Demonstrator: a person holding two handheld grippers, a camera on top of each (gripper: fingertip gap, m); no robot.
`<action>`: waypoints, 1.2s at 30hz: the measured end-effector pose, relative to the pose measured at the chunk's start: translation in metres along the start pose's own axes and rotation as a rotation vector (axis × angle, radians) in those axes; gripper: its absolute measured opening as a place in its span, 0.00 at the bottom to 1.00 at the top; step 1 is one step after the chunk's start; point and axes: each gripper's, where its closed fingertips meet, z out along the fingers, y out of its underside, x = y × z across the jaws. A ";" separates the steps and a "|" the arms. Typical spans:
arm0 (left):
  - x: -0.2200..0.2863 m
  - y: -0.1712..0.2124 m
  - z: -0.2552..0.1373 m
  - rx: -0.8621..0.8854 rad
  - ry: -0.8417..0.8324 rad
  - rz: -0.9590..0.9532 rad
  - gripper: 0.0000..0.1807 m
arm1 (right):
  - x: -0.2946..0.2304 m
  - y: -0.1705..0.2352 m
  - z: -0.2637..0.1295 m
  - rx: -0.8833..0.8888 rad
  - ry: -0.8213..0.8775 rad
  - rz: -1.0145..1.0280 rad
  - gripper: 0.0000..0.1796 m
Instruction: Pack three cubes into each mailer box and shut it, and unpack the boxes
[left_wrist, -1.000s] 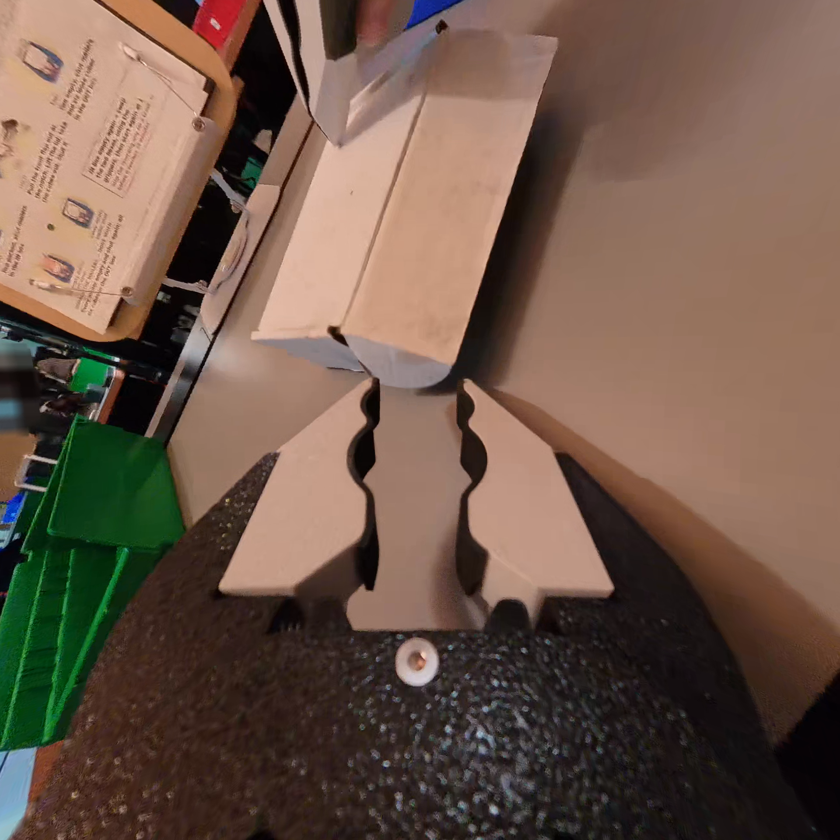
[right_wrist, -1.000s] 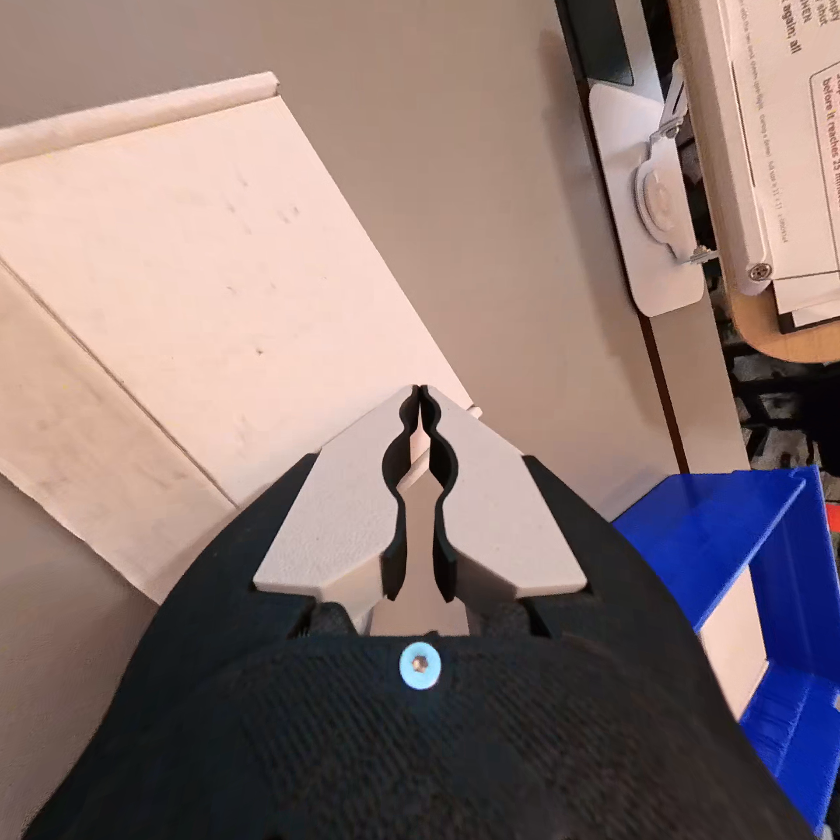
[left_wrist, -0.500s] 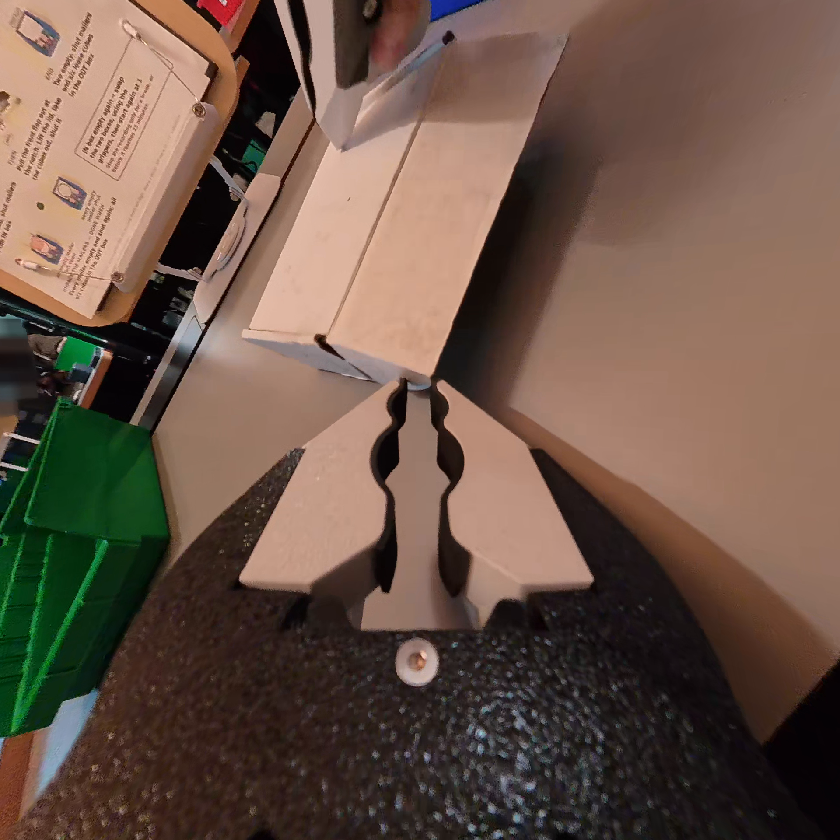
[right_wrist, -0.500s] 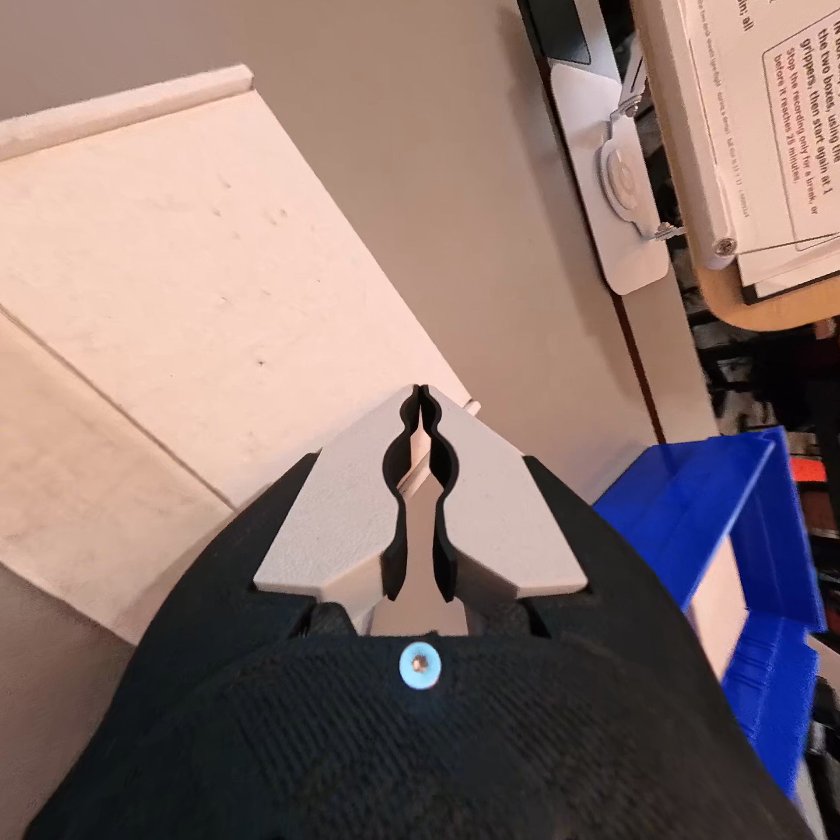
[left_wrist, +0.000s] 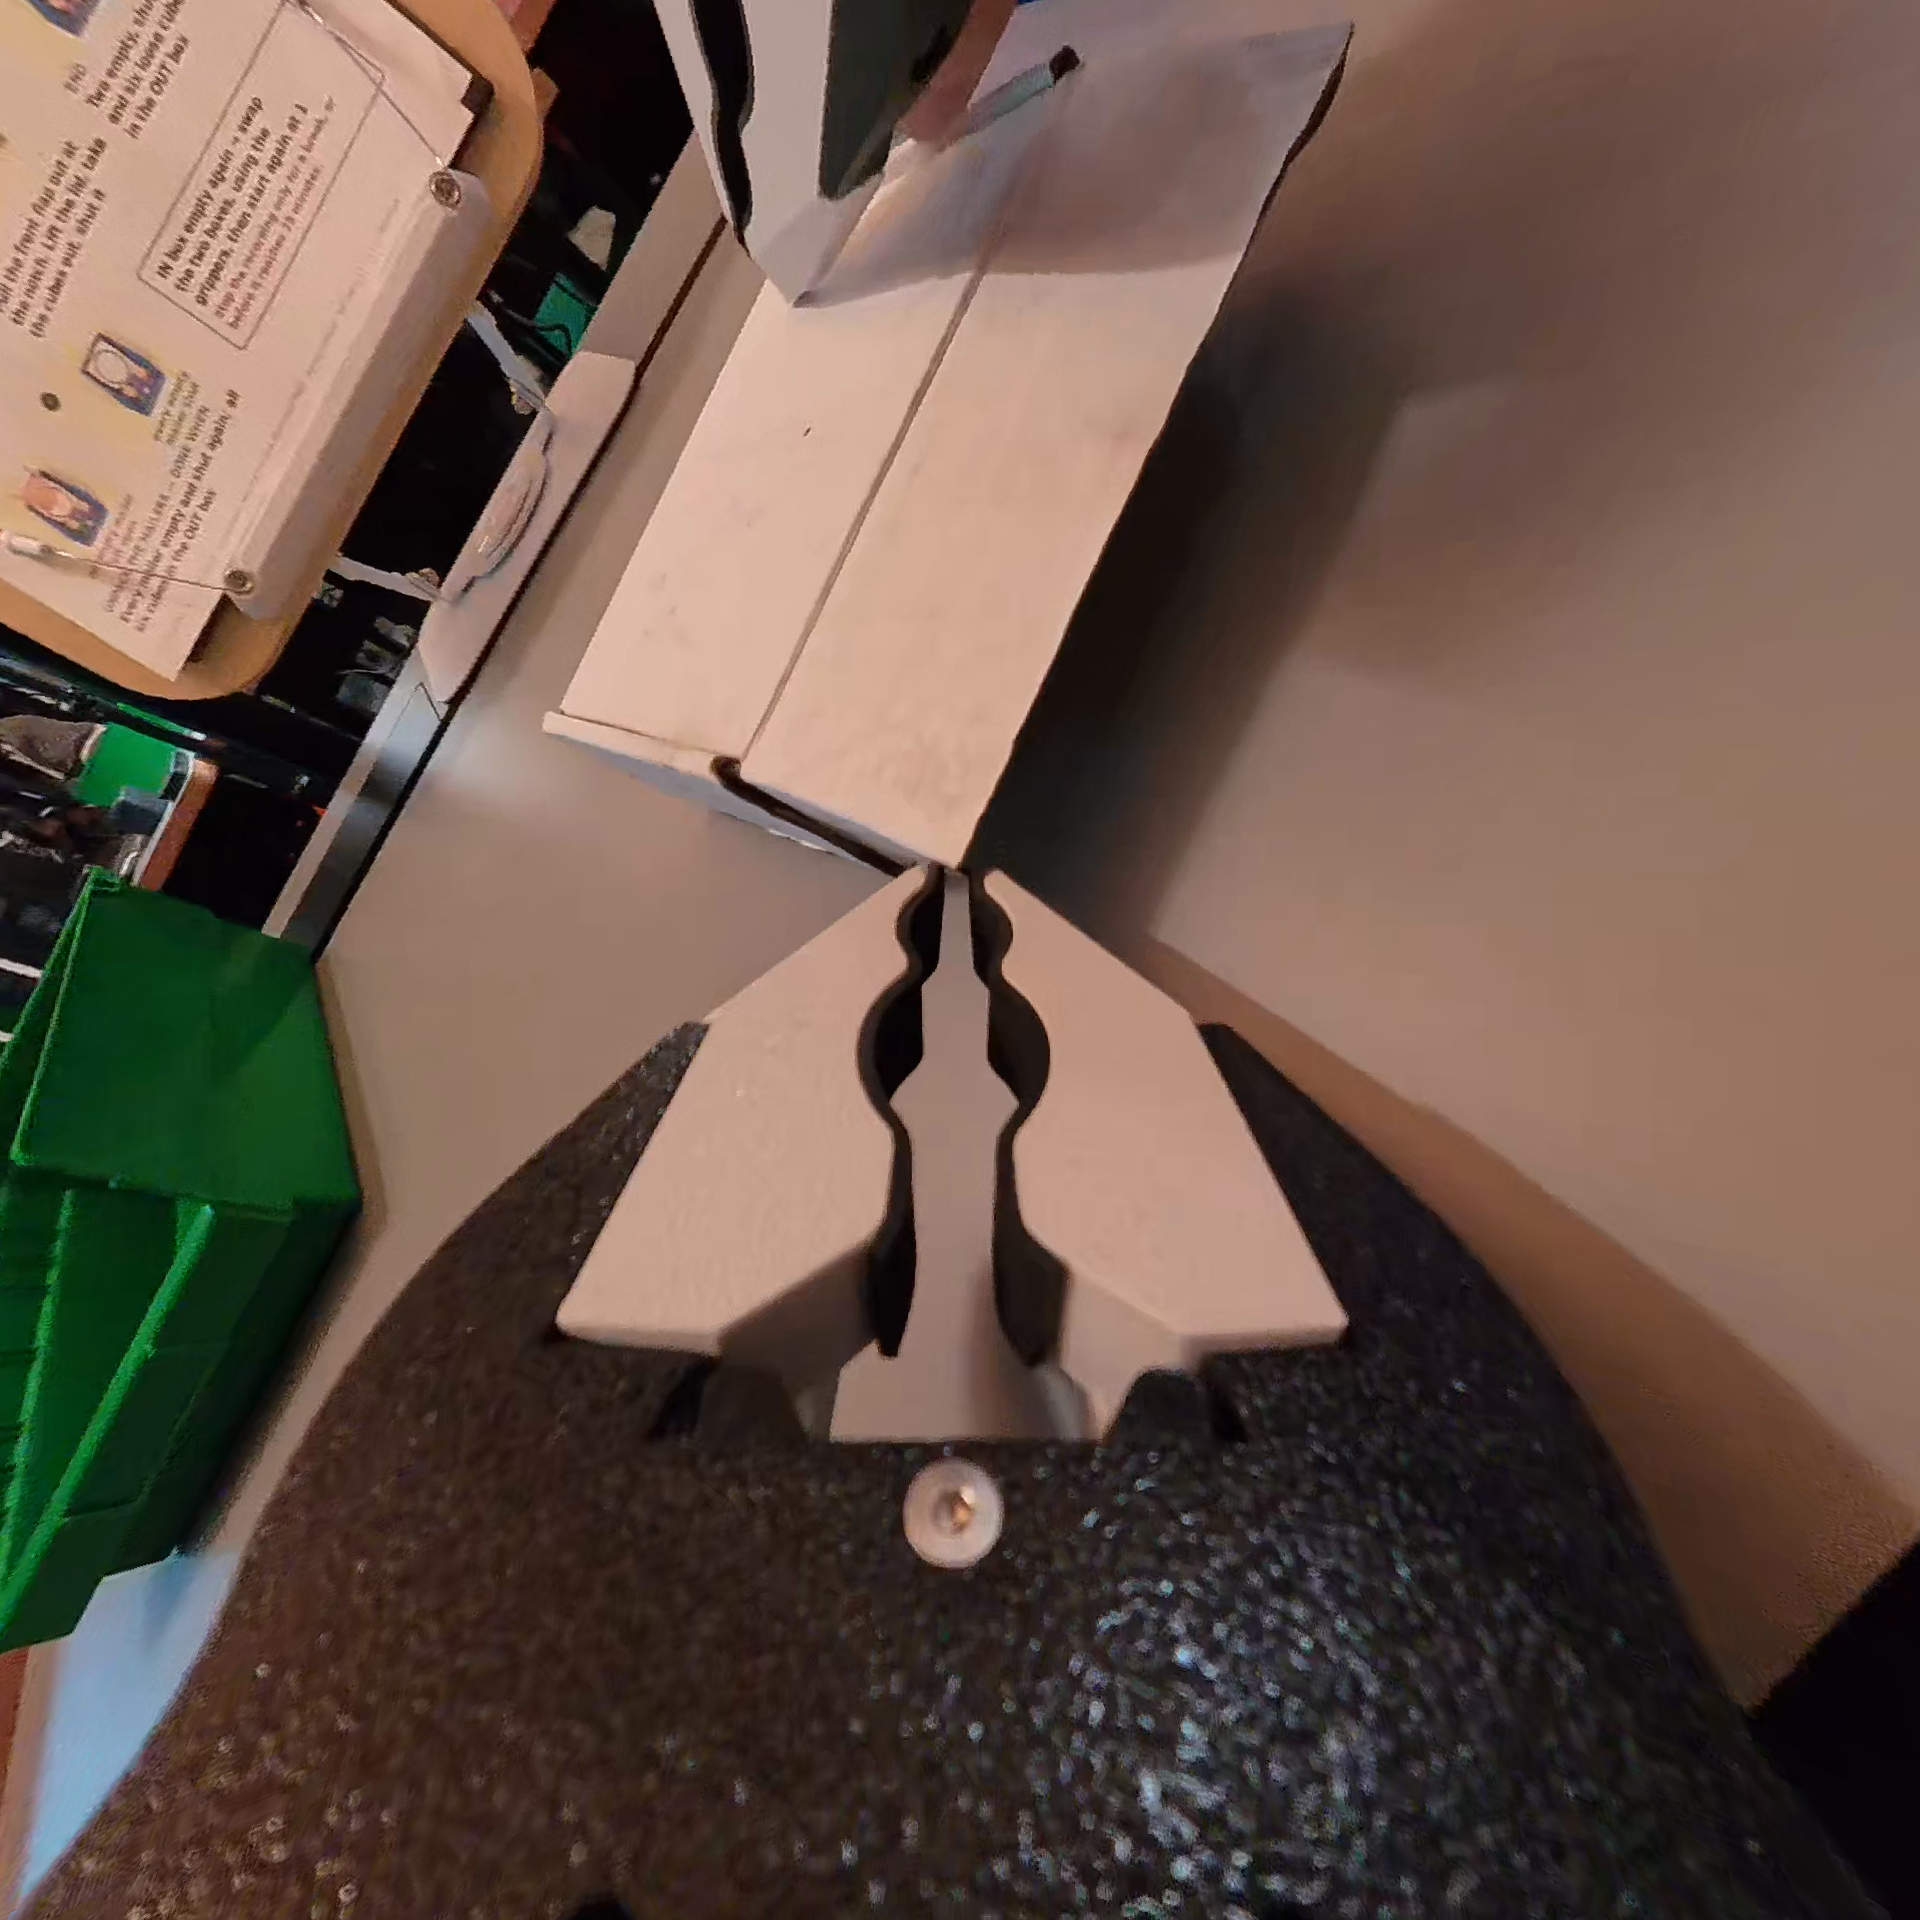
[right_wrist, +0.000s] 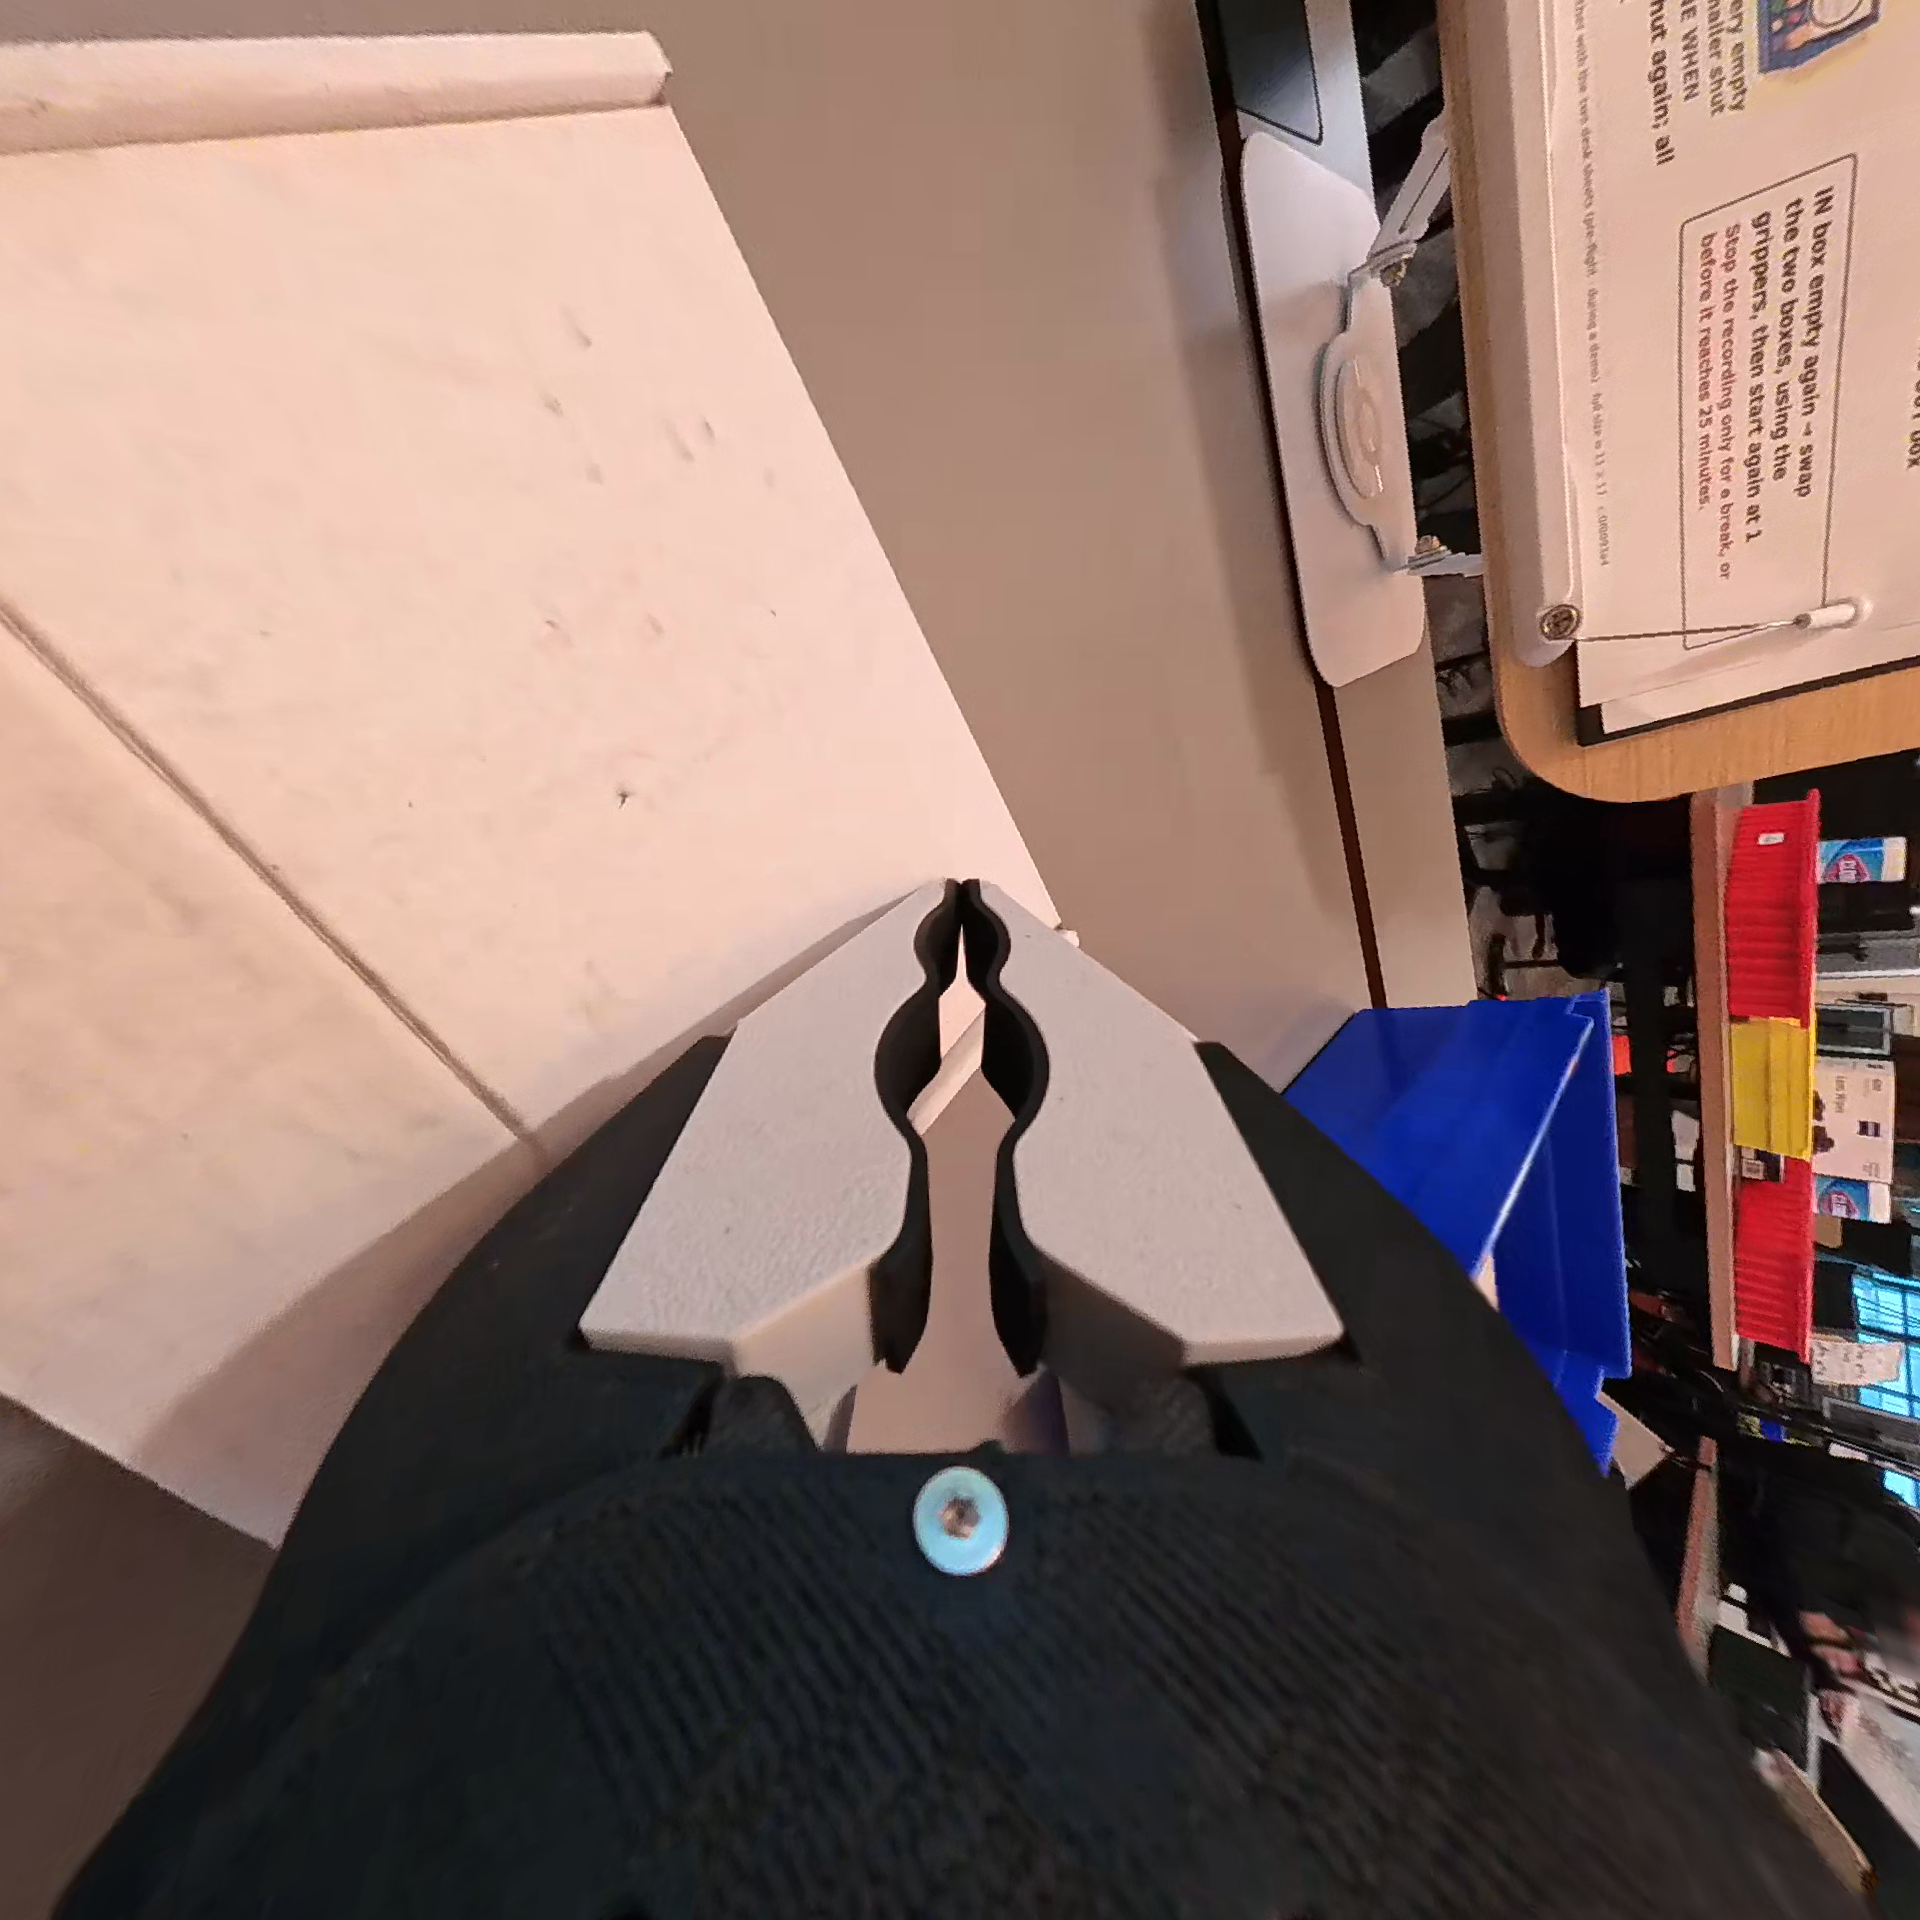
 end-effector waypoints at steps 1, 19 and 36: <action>-0.001 0.002 0.001 -0.016 -0.006 0.004 0.02 | 0.000 0.000 0.000 0.006 -0.002 0.008 0.00; -0.026 -0.011 -0.015 0.198 0.377 -0.579 0.32 | 0.011 0.001 -0.012 0.085 -0.060 0.109 0.20; -0.037 -0.002 0.008 0.200 0.630 -0.526 0.38 | -0.058 0.053 -0.071 0.326 -0.530 0.583 0.44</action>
